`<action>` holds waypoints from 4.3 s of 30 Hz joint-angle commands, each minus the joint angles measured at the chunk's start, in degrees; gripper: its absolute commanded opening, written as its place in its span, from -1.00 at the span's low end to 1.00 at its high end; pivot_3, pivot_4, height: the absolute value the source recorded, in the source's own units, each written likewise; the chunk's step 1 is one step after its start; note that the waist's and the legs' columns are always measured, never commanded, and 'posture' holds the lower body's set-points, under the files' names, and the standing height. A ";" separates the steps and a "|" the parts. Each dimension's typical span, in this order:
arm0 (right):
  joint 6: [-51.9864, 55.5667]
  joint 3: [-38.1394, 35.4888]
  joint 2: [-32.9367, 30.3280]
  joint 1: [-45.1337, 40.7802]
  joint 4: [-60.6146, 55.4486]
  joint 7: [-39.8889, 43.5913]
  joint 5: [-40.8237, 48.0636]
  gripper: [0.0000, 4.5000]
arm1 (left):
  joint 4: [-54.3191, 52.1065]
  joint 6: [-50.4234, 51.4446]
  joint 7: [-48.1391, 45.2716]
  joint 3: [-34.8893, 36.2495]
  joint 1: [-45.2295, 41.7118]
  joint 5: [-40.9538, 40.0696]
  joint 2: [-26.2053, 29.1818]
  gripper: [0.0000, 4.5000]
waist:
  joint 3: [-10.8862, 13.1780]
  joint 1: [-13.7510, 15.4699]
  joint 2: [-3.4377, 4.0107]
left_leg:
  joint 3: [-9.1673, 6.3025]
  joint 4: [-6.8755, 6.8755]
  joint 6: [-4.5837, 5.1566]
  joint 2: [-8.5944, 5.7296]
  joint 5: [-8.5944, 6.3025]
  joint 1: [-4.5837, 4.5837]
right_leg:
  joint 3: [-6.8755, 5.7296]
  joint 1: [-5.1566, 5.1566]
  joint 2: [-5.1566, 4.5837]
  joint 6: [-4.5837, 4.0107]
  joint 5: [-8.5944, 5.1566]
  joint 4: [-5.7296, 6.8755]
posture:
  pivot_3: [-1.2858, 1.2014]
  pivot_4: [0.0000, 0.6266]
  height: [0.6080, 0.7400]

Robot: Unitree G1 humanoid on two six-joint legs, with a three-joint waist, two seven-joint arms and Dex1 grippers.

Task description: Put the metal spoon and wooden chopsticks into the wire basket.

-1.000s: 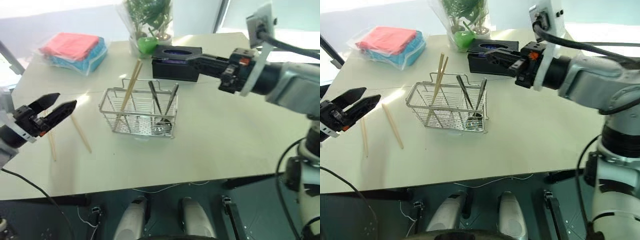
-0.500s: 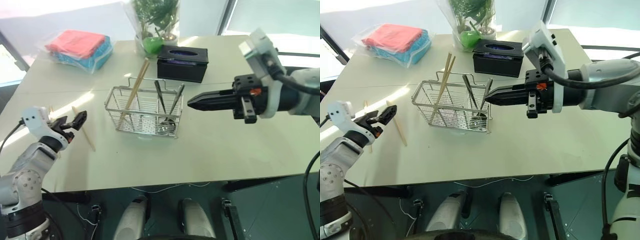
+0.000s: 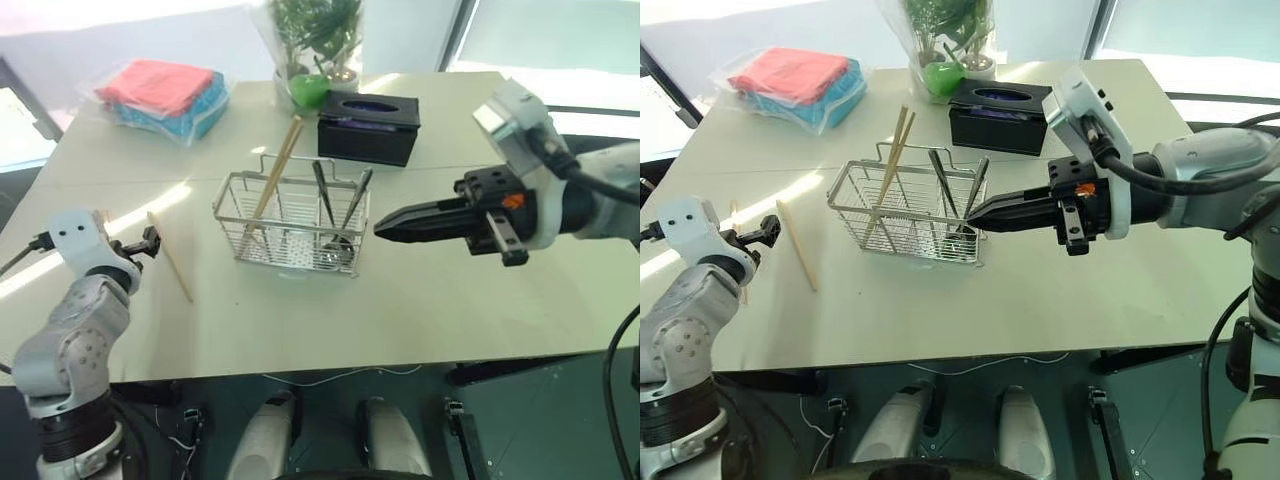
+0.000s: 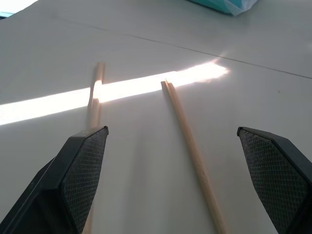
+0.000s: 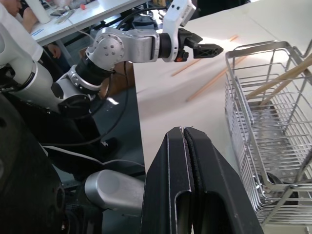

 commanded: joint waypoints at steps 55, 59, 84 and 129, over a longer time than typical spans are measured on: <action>-3.44 -5.08 -1.37 1.83 -2.28 -2.01 1.55 -1.00 | 22.33 9.05 -0.71 -2.54 -11.56 23.44 -8.26 -0.96 | -0.17 -0.88 0.10 | 0.00 0.45 0.07 -0.02 -0.08 0.12 | -0.05 0.29 0.04 0.34 0.18 0.02 | 0.03 -0.52 1.00; -3.36 -5.13 -1.20 1.86 -2.27 -2.28 1.80 -1.00 | 22.47 8.70 -2.36 -2.67 -11.78 22.63 -7.71 -0.96 | -0.20 -1.26 0.15 | 0.00 0.45 0.07 -0.02 -0.09 0.14 | -0.05 0.31 0.04 0.34 0.18 0.03 | 0.03 -0.52 1.00; -6.28 -6.85 1.44 6.62 -5.10 -10.49 3.43 -1.00 | 29.00 -26.63 -55.07 0.87 -33.51 -9.24 7.17 -0.96 | -0.04 -0.04 -0.14 | 0.00 0.56 0.27 -0.06 -0.05 -0.02 | -0.11 0.26 0.07 0.26 0.15 -0.01 | 0.03 -0.52 1.00; -14.05 -8.01 6.07 11.83 -7.13 -18.91 5.35 -1.00 | 25.98 -41.41 -58.65 -12.33 -23.64 -5.41 -6.89 -0.96 | -0.02 0.09 -0.17 | -0.04 0.72 0.32 -0.10 -0.02 0.00 | -0.11 0.38 0.09 0.47 0.26 0.03 | 0.03 -0.52 1.00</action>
